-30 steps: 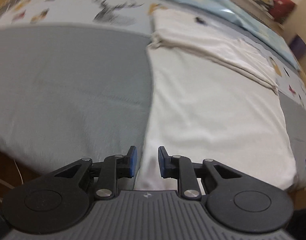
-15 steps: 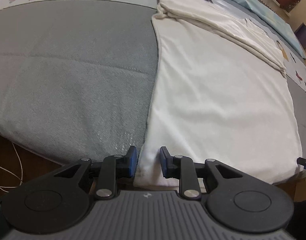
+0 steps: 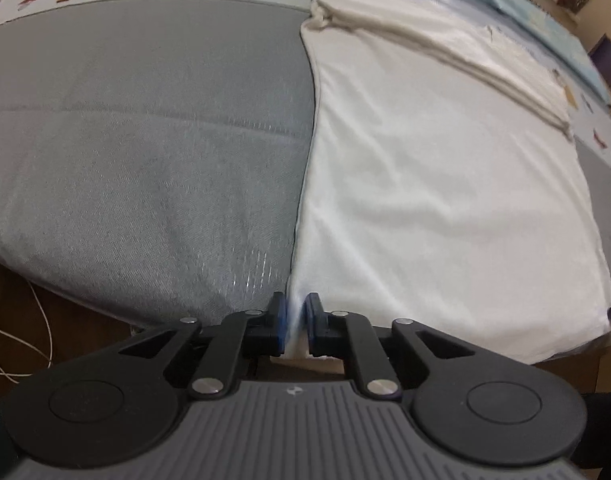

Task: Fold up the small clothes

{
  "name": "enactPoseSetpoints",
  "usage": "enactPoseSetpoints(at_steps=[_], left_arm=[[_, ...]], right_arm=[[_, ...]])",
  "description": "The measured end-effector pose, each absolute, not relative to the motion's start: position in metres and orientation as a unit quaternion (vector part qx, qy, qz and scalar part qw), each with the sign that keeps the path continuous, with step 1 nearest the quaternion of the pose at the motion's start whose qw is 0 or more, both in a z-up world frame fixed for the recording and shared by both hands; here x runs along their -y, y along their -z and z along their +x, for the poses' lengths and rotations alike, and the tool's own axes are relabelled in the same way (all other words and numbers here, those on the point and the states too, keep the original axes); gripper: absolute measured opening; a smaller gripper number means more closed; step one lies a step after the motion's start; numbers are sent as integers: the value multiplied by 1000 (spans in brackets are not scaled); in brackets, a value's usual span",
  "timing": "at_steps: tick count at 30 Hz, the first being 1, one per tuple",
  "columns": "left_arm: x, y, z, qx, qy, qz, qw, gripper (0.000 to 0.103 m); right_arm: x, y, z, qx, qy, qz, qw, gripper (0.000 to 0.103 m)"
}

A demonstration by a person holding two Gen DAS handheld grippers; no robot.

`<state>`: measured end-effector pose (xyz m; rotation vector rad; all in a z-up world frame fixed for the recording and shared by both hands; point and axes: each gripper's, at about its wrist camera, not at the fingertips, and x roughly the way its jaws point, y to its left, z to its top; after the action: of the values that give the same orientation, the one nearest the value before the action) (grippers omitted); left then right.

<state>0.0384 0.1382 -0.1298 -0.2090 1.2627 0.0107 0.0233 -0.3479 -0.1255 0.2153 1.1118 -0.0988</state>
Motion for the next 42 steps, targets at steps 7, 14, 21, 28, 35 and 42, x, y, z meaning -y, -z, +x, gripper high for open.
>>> enactPoseSetpoints(at_steps=[7, 14, 21, 28, 35, 42], left_arm=[[-133, 136, 40, -587, -12, -83, 805, 16], [-132, 131, 34, -573, -5, -75, 816, 6], [-131, 91, 22, -514, 17, -68, 855, 5], [-145, 14, -5, -416, 29, -72, 906, 4], [-174, -57, -68, -370, 66, -122, 919, 4], [-173, -47, -50, -401, 67, -116, 906, 4]], right_arm=[[343, 135, 24, -542, 52, 90, 834, 20], [336, 131, 20, -530, 44, 72, 844, 7], [334, 96, 6, -463, 36, 91, 881, 6], [338, 21, -28, -356, 8, 95, 929, 5], [365, -57, -92, -273, -27, 124, 954, 5], [377, -65, -107, -261, -31, 141, 954, 5]])
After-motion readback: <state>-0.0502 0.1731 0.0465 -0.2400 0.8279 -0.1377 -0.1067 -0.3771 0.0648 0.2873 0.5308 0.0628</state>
